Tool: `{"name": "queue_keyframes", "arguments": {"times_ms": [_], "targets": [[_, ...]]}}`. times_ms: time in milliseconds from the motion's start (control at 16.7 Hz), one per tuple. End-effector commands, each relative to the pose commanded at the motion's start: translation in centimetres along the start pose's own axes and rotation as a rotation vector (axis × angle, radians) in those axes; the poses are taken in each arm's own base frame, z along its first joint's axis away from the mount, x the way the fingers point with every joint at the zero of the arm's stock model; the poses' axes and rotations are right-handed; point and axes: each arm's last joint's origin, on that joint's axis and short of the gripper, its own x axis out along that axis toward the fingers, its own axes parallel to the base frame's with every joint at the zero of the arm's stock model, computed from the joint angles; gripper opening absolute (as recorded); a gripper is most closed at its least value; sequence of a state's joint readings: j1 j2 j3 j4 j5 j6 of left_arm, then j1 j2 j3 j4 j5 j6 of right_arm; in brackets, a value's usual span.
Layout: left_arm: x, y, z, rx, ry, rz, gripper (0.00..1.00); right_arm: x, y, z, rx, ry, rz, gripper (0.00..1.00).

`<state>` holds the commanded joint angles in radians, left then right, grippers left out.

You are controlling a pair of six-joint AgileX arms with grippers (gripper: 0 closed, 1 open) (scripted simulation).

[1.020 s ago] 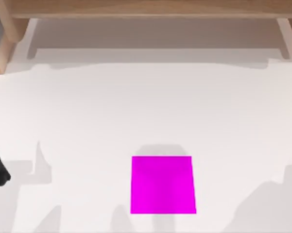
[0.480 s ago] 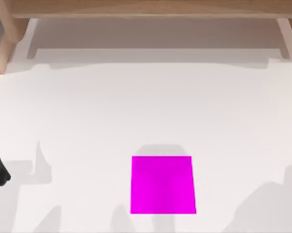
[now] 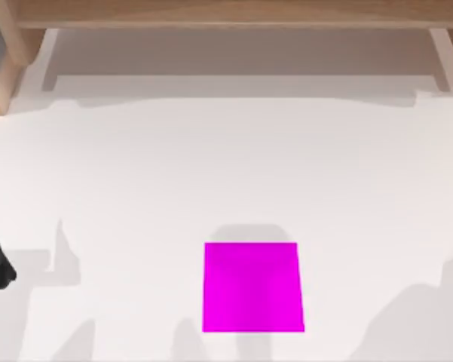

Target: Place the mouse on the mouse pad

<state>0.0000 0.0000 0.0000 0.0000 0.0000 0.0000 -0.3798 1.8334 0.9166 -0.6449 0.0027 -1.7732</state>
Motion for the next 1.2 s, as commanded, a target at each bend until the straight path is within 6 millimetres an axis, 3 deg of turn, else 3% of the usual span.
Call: {"name": "queue_keyframes", "arguments": {"times_ms": [360,420,660,1200], "targets": [[0.0,0.0,0.0,0.000,0.000,0.000,1.00,0.0,0.0,0.0,0.000,0.000,0.000,0.00],[0.0,0.0,0.0,0.000,0.000,0.000,1.00,-1.7,0.4,0.1,0.032,0.018,0.007,0.00],[0.0,0.0,0.0,0.000,0.000,0.000,1.00,-3.3,0.0,0.0,0.033,0.019,0.007,0.00],[0.0,0.0,0.0,0.000,0.000,0.000,1.00,-11.6,0.3,0.1,0.031,0.018,0.009,0.00]]}}
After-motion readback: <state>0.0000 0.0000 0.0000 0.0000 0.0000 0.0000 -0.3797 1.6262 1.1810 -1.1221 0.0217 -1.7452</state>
